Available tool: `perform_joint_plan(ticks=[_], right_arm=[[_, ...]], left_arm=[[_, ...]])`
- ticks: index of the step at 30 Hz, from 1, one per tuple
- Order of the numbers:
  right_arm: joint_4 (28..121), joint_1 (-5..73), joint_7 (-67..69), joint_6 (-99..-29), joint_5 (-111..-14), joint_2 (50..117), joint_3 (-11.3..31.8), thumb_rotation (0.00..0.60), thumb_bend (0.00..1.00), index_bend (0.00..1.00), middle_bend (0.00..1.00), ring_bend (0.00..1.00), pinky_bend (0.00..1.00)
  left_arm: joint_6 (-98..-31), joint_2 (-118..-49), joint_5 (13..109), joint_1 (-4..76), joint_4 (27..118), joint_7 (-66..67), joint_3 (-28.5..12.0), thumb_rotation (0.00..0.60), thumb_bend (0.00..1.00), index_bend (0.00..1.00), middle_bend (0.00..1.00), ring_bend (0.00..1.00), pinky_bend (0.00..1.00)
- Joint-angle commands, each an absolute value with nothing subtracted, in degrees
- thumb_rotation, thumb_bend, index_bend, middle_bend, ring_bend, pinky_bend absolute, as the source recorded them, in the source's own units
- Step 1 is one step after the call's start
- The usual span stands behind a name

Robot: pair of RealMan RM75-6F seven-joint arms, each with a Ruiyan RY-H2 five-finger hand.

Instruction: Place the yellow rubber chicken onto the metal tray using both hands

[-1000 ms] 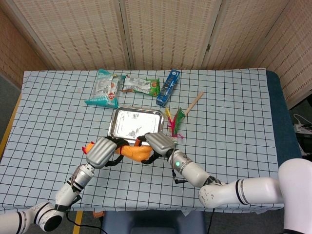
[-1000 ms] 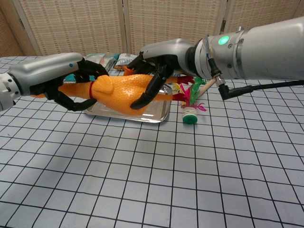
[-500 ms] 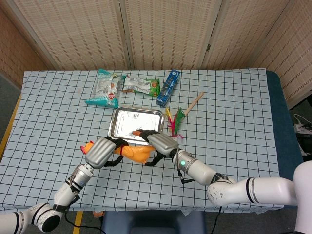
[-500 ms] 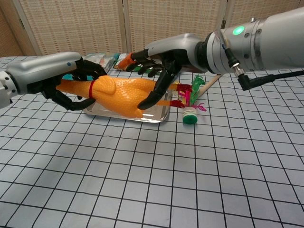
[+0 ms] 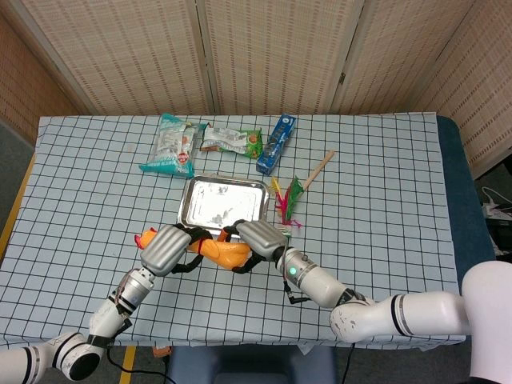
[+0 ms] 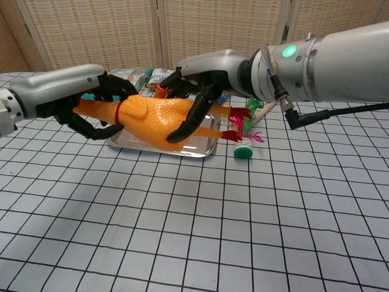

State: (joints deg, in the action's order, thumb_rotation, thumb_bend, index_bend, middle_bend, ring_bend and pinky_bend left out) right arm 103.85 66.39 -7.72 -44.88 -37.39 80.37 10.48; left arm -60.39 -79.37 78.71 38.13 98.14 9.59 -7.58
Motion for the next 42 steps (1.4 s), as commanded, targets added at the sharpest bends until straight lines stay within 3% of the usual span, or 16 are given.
perform_joint_plan(ticks=[1, 7, 9, 10, 11, 12, 13, 14, 15, 20, 30, 39, 42], right_arm=[[104.3, 66.3, -8.6, -47.9, -35.8, 81.6, 11.1, 0.6, 0.41, 1.0, 0.78, 0.87, 1.0], [105.1, 65.9, -10.6, -50.5, -35.0, 81.8, 11.6, 0.6, 0.47, 1.0, 0.8, 0.92, 1.0], [105.7, 65.7, -10.3, -49.5, -34.0, 81.2, 11.7, 0.6, 0.46, 0.97, 0.79, 0.85, 0.98], [106.2, 65.7, -9.8, -47.3, -33.5, 80.1, 11.6, 0.6, 0.44, 0.9, 0.76, 0.79, 0.93], [106.6, 65.8, -9.3, -45.0, -33.5, 78.9, 11.6, 0.6, 0.41, 0.74, 0.66, 0.66, 0.8], [106.6, 65.9, -8.9, -42.8, -33.6, 77.8, 11.5, 0.6, 0.37, 0.52, 0.51, 0.49, 0.62], [106.5, 66.0, -8.6, -40.6, -33.9, 76.3, 11.4, 0.6, 0.32, 0.24, 0.29, 0.27, 0.37], [106.5, 65.9, -8.4, -39.7, -34.6, 75.4, 11.3, 0.6, 0.28, 0.07, 0.12, 0.1, 0.17], [106.5, 65.6, -8.1, -39.2, -35.7, 74.5, 11.4, 0.6, 0.25, 0.0, 0.02, 0.01, 0.04], [109.2, 59.8, -5.2, -43.7, -45.4, 70.3, 12.0, 0.6, 0.17, 0.0, 0.0, 0.0, 0.0], [112.8, 44.4, 4.3, -57.9, -66.9, 59.5, 9.6, 0.6, 0.13, 0.0, 0.0, 0.0, 0.0], [107.4, 40.0, 13.6, -57.3, -70.9, 54.0, 9.9, 0.6, 0.13, 0.0, 0.0, 0.0, 0.0], [105.1, 39.6, 16.1, -55.8, -71.3, 53.8, 10.0, 0.6, 0.13, 0.0, 0.0, 0.0, 0.0]], left_arm=[[-60.4, -79.3, 78.8, 38.2, 98.3, 9.7, -7.5, 0.6, 0.57, 0.88, 0.8, 0.56, 0.46], [-60.4, -79.1, 78.4, 38.3, 98.7, 10.0, -7.7, 0.6, 0.57, 0.88, 0.8, 0.56, 0.47], [-60.3, -79.1, 78.3, 38.4, 98.7, 10.1, -7.7, 0.6, 0.57, 0.88, 0.8, 0.56, 0.47], [-60.3, -79.1, 78.2, 38.4, 98.7, 10.1, -7.7, 0.6, 0.57, 0.88, 0.8, 0.55, 0.47], [-60.4, -79.1, 78.3, 38.4, 98.7, 10.2, -7.7, 0.6, 0.57, 0.88, 0.8, 0.56, 0.47], [-60.5, -79.1, 78.3, 38.4, 98.6, 10.3, -7.7, 0.6, 0.57, 0.88, 0.8, 0.56, 0.47], [-60.5, -79.2, 78.3, 38.4, 98.4, 10.3, -7.7, 0.6, 0.57, 0.88, 0.8, 0.56, 0.47], [-60.5, -79.1, 78.2, 38.4, 98.4, 10.3, -7.7, 0.6, 0.57, 0.88, 0.8, 0.56, 0.47], [-60.4, -79.1, 78.0, 38.4, 98.3, 10.2, -7.8, 0.6, 0.57, 0.88, 0.8, 0.56, 0.47], [-59.6, -78.9, 77.3, 38.9, 96.8, 9.5, -8.2, 0.6, 0.58, 0.88, 0.8, 0.56, 0.47], [-53.6, -81.3, 75.2, 43.4, 87.2, 3.0, -11.4, 0.6, 0.58, 0.88, 0.8, 0.57, 0.47], [-44.8, -91.0, 75.2, 50.9, 66.0, -12.0, -14.3, 0.6, 0.57, 0.88, 0.8, 0.57, 0.46], [-43.0, -94.4, 77.0, 52.7, 58.7, -18.1, -13.7, 0.6, 0.57, 0.81, 0.76, 0.56, 0.44]])
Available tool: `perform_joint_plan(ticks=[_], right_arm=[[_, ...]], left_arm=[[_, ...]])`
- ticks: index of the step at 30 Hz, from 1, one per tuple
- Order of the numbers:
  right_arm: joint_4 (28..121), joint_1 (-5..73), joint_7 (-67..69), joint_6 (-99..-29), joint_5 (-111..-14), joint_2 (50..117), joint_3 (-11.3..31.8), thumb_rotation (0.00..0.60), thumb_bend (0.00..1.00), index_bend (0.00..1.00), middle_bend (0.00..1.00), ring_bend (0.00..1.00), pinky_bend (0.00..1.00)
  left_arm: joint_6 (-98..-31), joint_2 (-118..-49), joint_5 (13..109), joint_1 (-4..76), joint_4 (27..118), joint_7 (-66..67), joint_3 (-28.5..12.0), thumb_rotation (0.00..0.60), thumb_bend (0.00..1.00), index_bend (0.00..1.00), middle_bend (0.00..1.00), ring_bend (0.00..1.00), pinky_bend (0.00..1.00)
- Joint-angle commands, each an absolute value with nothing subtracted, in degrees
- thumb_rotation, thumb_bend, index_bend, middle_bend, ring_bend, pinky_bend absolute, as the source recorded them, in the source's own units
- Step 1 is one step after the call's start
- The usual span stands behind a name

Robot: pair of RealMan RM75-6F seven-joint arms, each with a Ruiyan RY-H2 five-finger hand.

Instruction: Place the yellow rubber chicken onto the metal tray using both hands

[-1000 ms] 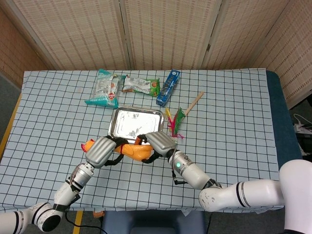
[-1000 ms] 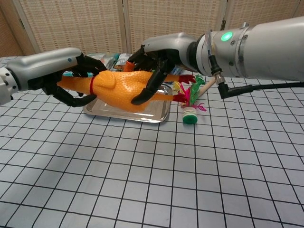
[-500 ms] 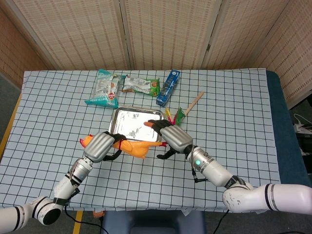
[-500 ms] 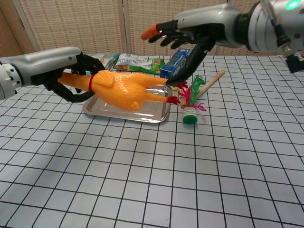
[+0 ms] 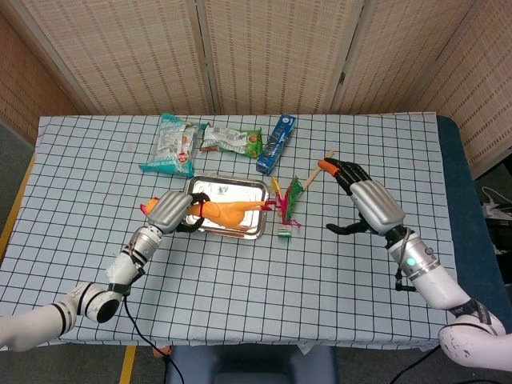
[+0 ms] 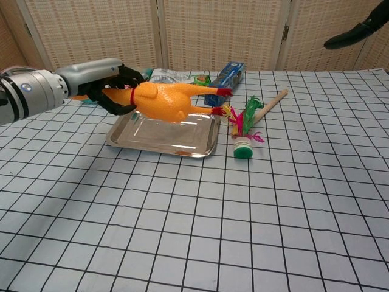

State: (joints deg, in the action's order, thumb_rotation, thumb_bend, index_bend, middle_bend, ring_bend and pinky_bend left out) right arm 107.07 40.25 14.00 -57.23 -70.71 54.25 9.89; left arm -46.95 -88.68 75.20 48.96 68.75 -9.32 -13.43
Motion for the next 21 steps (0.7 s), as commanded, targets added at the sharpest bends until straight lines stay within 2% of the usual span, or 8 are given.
perform_joint_plan(ticks=[1, 3, 6, 8, 9, 11, 16, 21], right_arm=[[104.5, 39.6, 17.0, -55.3, -71.5, 53.8, 10.1, 0.6, 0.13, 0.0, 0.0, 0.0, 0.0], [103.1, 39.5, 18.8, -54.3, -71.7, 53.9, 10.2, 0.6, 0.13, 0.0, 0.0, 0.0, 0.0], [100.9, 39.5, 21.0, -53.1, -72.2, 54.4, 10.6, 0.6, 0.13, 0.0, 0.0, 0.0, 0.0], [99.7, 39.6, 22.1, -52.4, -72.6, 54.8, 10.8, 0.6, 0.13, 0.0, 0.0, 0.0, 0.0], [99.3, 39.6, 22.5, -52.1, -72.8, 54.9, 10.8, 0.6, 0.13, 0.0, 0.0, 0.0, 0.0], [98.6, 39.5, 23.1, -51.6, -73.4, 55.1, 10.9, 0.6, 0.13, 0.0, 0.0, 0.0, 0.0], [98.2, 38.9, 24.0, -51.4, -74.3, 55.0, 10.8, 0.6, 0.13, 0.0, 0.0, 0.0, 0.0], [99.5, 37.1, 24.3, -53.1, -75.3, 53.5, 10.8, 0.6, 0.13, 0.0, 0.0, 0.0, 0.0]], left_arm=[[-42.5, -95.2, 77.7, 53.1, 56.7, -20.1, -13.3, 0.6, 0.57, 0.76, 0.72, 0.54, 0.42], [-41.4, -96.6, 79.4, 53.9, 53.1, -24.3, -12.2, 0.6, 0.56, 0.66, 0.62, 0.49, 0.39], [-38.7, -97.9, 81.6, 55.1, 48.5, -30.7, -10.1, 0.6, 0.53, 0.34, 0.23, 0.24, 0.32], [-37.0, -98.5, 82.8, 56.0, 46.1, -34.2, -9.0, 0.6, 0.51, 0.13, 0.07, 0.09, 0.26], [-36.7, -98.9, 83.2, 56.3, 45.2, -35.4, -8.6, 0.6, 0.49, 0.05, 0.02, 0.04, 0.24], [-37.3, -100.0, 83.8, 56.7, 43.0, -37.4, -8.3, 0.6, 0.46, 0.0, 0.0, 0.0, 0.2], [-39.2, -101.6, 84.4, 57.4, 39.6, -40.0, -8.3, 0.6, 0.42, 0.0, 0.0, 0.0, 0.13], [-42.8, -98.9, 85.1, 56.8, 43.1, -39.6, -8.2, 0.6, 0.42, 0.0, 0.0, 0.0, 0.11]])
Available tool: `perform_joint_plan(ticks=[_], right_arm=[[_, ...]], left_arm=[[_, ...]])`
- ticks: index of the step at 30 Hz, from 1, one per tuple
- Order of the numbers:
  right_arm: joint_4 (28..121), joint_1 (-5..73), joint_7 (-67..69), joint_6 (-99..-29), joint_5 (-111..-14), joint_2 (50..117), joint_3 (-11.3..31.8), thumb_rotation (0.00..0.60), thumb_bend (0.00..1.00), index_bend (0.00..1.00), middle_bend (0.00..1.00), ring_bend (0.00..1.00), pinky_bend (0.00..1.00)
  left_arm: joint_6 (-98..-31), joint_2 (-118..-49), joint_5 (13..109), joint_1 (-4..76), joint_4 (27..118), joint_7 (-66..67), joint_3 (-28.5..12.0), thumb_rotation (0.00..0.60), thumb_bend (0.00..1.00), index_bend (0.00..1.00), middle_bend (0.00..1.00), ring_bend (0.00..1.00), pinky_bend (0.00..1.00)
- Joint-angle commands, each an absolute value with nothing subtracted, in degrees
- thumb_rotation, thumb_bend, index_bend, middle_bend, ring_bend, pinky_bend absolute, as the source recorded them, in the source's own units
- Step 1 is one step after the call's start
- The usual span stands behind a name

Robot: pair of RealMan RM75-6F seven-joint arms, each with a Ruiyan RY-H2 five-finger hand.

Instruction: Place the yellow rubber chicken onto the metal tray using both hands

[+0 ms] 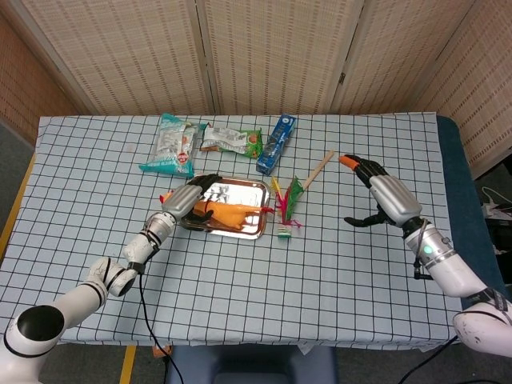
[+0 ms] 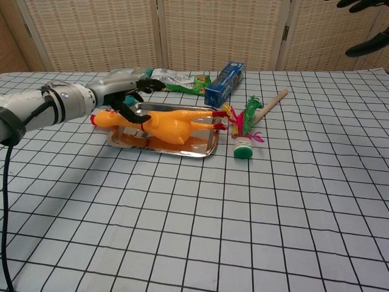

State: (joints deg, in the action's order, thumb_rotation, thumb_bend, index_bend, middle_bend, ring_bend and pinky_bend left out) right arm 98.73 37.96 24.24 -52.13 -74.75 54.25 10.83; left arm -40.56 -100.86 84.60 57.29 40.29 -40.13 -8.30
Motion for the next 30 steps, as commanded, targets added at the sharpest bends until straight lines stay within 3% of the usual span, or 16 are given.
perform_joint_plan(ticks=[1, 3, 8, 14, 19, 22, 24, 30], right_arm=[[99.9, 36.5, 24.1, -53.9, -75.7, 53.1, 10.7, 0.6, 0.13, 0.0, 0.0, 0.0, 0.0], [101.1, 35.0, 23.1, -55.8, -76.5, 52.1, 10.2, 0.6, 0.13, 0.0, 0.0, 0.0, 0.0], [106.5, 27.7, 13.6, -65.2, -78.4, 49.2, 6.9, 0.6, 0.13, 0.0, 0.0, 0.0, 0.0], [109.7, 16.6, -5.5, -79.4, -79.7, 52.2, 1.1, 0.6, 0.13, 0.0, 0.0, 0.0, 0.0], [106.1, 8.7, -13.1, -87.8, -80.8, 59.0, -2.6, 0.6, 0.13, 0.0, 0.0, 0.0, 0.0], [101.2, 4.2, -12.4, -93.9, -82.7, 63.2, -3.3, 0.6, 0.13, 0.0, 0.0, 0.0, 0.0], [98.3, 2.1, -10.4, -96.3, -82.9, 65.2, -3.1, 0.6, 0.13, 0.0, 0.0, 0.0, 0.0], [98.2, 1.5, -6.6, -94.7, -84.6, 63.2, -3.3, 0.6, 0.13, 0.0, 0.0, 0.0, 0.0]], left_arm=[[-44.1, -97.6, 85.3, 56.3, 45.0, -39.0, -8.1, 0.6, 0.42, 0.0, 0.0, 0.0, 0.1], [-47.3, -94.0, 85.7, 54.6, 50.5, -36.8, -7.8, 0.6, 0.41, 0.0, 0.0, 0.0, 0.1], [-59.2, -78.8, 84.7, 44.4, 73.9, -23.4, -5.8, 0.6, 0.41, 0.0, 0.0, 0.0, 0.1], [-75.7, -65.2, 81.8, 27.7, 94.8, -8.8, 0.6, 0.6, 0.41, 0.0, 0.0, 0.0, 0.1], [-89.2, -63.0, 82.2, 15.1, 97.7, -2.5, 5.5, 0.6, 0.41, 0.0, 0.0, 0.0, 0.1], [-94.9, -64.4, 81.6, 9.6, 96.0, -1.3, 6.3, 0.6, 0.41, 0.0, 0.0, 0.0, 0.1], [-96.4, -65.6, 80.7, 7.3, 94.1, -1.3, 6.2, 0.6, 0.41, 0.0, 0.0, 0.0, 0.1], [-93.6, -64.0, 81.4, 6.8, 94.9, 0.1, 5.9, 0.6, 0.41, 0.0, 0.0, 0.0, 0.1]])
